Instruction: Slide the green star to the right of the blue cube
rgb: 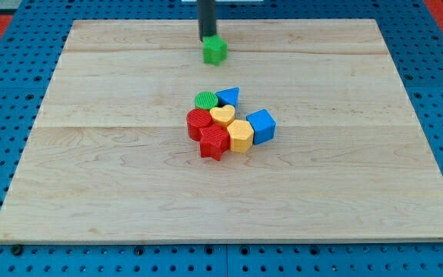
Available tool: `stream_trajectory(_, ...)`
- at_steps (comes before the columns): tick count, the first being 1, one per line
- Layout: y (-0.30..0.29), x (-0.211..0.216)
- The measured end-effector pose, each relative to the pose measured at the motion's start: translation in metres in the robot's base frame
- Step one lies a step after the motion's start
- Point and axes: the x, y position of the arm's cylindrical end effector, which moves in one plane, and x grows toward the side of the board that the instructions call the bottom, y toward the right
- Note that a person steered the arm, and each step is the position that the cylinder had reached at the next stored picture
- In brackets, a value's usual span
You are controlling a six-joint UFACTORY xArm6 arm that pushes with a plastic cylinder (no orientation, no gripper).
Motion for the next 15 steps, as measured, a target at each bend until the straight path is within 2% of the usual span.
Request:
stream_trajectory(1, 0.051, 0.041)
stream_trajectory(2, 0.053, 0.018)
stream_trajectory(3, 0.012, -0.012)
stream_trajectory(4, -0.028, -0.015)
stream_trajectory(8, 0.018, 0.078)
stream_trajectory(10, 0.074, 0.096)
stream_trajectory(12, 0.082, 0.065)
stream_trajectory(13, 0.111, 0.07)
stream_trajectory(14, 0.115, 0.089)
stream_trajectory(15, 0.081, 0.109)
